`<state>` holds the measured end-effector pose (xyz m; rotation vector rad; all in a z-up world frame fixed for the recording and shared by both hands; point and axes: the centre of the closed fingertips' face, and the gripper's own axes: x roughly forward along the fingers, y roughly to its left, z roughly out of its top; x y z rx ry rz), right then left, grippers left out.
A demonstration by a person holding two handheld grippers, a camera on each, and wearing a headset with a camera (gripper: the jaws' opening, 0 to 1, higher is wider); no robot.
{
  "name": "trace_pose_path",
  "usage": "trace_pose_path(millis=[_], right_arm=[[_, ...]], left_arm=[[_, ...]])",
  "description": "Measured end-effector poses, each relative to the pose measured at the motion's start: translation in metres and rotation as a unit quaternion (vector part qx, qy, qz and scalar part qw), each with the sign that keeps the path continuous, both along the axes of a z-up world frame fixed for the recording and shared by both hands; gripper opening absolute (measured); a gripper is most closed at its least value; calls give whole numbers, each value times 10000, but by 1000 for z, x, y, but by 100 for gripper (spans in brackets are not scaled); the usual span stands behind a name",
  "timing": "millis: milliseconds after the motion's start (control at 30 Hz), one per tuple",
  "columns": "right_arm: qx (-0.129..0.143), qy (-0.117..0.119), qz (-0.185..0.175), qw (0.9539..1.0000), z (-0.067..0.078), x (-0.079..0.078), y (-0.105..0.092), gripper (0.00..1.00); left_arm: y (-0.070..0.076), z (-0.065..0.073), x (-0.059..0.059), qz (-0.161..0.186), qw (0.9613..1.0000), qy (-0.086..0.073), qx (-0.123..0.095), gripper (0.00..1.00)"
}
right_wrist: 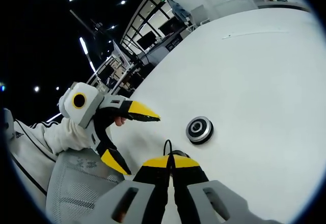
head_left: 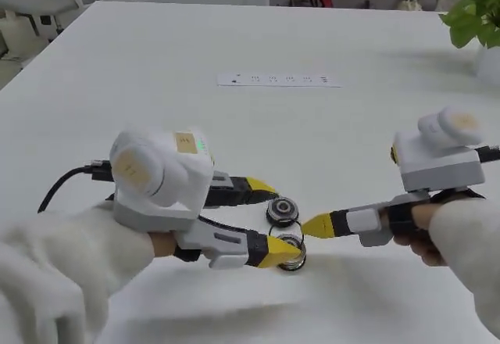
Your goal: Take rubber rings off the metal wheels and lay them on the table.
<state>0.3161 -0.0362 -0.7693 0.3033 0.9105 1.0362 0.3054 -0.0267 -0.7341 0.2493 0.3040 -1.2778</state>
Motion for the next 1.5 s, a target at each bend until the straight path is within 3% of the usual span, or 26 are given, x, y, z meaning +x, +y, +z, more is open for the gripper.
trace_pose_path(millis=[100, 233, 367, 467, 600, 833, 1000, 1100, 1267, 1400, 1500], right_arm=[[52, -24, -30, 10000, 3, 1, -1, 0], [107, -48, -73, 9999, 7, 3, -1, 0], [171, -72, -112, 9998, 10, 4, -1, 0], [223, -111, -107, 9996, 15, 4, 0, 0], [311, -179, -93, 9993, 22, 4, 3, 0], [466, -270, -110, 9985, 32, 6, 5, 0], [587, -317, -154, 9976, 39, 8, 5, 0], [617, -333, -149, 9974, 40, 8, 7, 0], [655, -317, -110, 9973, 41, 6, 12, 0], [677, -272, -41, 9973, 40, 2, 19, 0], [682, -250, 54, 9973, 40, -2, 26, 0]], left_arm=[[0, 8, -1, -12, 10000, -39, -37, 61], [2, 18, -1, -20, 9999, -91, -117, 64], [5, 22, -1, -38, 9998, -212, -47, 66], [8, 24, -2, -34, 9998, -209, -32, 71], [14, 28, -4, -18, 9998, -179, -38, 78], [33, 36, -1, 246, 9994, -222, -121, 83], [53, 34, -4, 538, 9982, -183, -204, 88], [72, 28, -7, 848, 9958, -22, -346, 92], [99, 27, -8, 1418, 9878, 4, -644, 95], [106, 23, -15, 1556, 9852, -8, -714, 98], [106, 15, -19, 1563, 9861, -3, -558, 98]])
